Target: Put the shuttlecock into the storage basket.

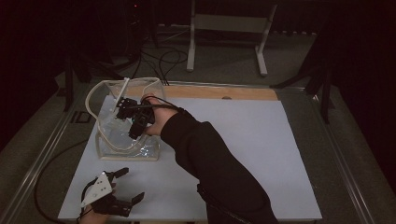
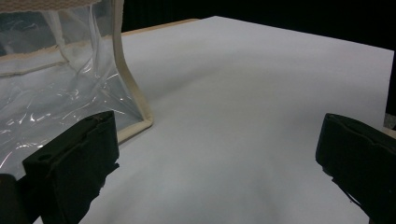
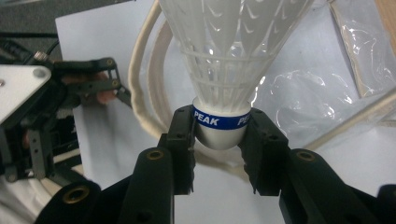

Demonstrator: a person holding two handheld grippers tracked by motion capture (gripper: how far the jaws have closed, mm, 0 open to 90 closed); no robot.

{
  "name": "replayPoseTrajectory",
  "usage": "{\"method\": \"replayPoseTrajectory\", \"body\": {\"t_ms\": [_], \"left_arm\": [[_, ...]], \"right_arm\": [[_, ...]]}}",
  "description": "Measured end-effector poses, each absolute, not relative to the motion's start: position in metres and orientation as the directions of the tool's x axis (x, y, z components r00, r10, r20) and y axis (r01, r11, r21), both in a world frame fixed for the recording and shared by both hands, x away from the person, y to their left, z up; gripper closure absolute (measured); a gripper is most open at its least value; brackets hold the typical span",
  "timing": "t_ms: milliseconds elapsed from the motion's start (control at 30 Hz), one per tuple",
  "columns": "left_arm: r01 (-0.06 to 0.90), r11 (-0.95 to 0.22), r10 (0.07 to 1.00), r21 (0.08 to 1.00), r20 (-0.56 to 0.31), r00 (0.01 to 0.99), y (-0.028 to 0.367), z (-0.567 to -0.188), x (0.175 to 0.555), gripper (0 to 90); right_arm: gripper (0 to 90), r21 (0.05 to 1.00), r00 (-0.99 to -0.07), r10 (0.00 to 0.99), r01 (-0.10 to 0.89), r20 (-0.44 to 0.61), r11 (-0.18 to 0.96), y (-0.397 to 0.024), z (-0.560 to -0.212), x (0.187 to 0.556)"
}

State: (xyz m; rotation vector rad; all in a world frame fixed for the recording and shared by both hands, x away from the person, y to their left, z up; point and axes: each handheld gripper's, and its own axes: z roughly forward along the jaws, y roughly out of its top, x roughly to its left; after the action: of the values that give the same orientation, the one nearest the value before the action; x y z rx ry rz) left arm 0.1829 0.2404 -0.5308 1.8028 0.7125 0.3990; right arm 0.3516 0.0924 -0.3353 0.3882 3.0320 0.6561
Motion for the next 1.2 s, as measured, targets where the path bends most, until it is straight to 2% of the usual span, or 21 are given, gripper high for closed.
{"method": "replayPoseTrajectory", "body": {"t_ms": [300,733,800,1033,1100,1167,1200], "left_arm": [[0.271,-0.217,0.641,0.938,-0.073,0.764,0.241,-0.531,0.183,0.6],[0.273,-0.219,0.639,0.937,-0.074,0.766,0.240,-0.531,0.183,0.6],[0.272,-0.216,0.640,0.938,-0.074,0.765,0.241,-0.531,0.183,0.6],[0.272,-0.220,0.639,0.937,-0.073,0.766,0.240,-0.531,0.183,0.6],[0.272,-0.220,0.639,0.937,-0.072,0.765,0.240,-0.531,0.183,0.6],[0.273,-0.220,0.639,0.937,-0.073,0.765,0.240,-0.531,0.183,0.6],[0.273,-0.221,0.640,0.936,-0.073,0.765,0.240,-0.531,0.183,0.6]], "right_arm": [[65.8,0.394,-0.960,0.263,0.278,0.093,0.876,0.097,-0.346,0.357],[63.6,0.334,-0.963,0.255,0.269,0.084,0.904,0.106,-0.357,0.354],[53.5,0.343,-0.962,0.256,0.273,0.093,0.899,0.106,-0.358,0.354],[34.7,0.366,-0.959,0.270,0.284,0.091,0.886,0.105,-0.355,0.354],[19.7,0.379,-0.959,0.267,0.283,0.096,0.881,0.105,-0.353,0.354],[9.0,0.379,-0.962,0.246,0.274,0.121,0.884,0.105,-0.352,0.354],[8.7,0.381,-0.962,0.248,0.272,0.113,0.884,0.105,-0.351,0.353]]}}
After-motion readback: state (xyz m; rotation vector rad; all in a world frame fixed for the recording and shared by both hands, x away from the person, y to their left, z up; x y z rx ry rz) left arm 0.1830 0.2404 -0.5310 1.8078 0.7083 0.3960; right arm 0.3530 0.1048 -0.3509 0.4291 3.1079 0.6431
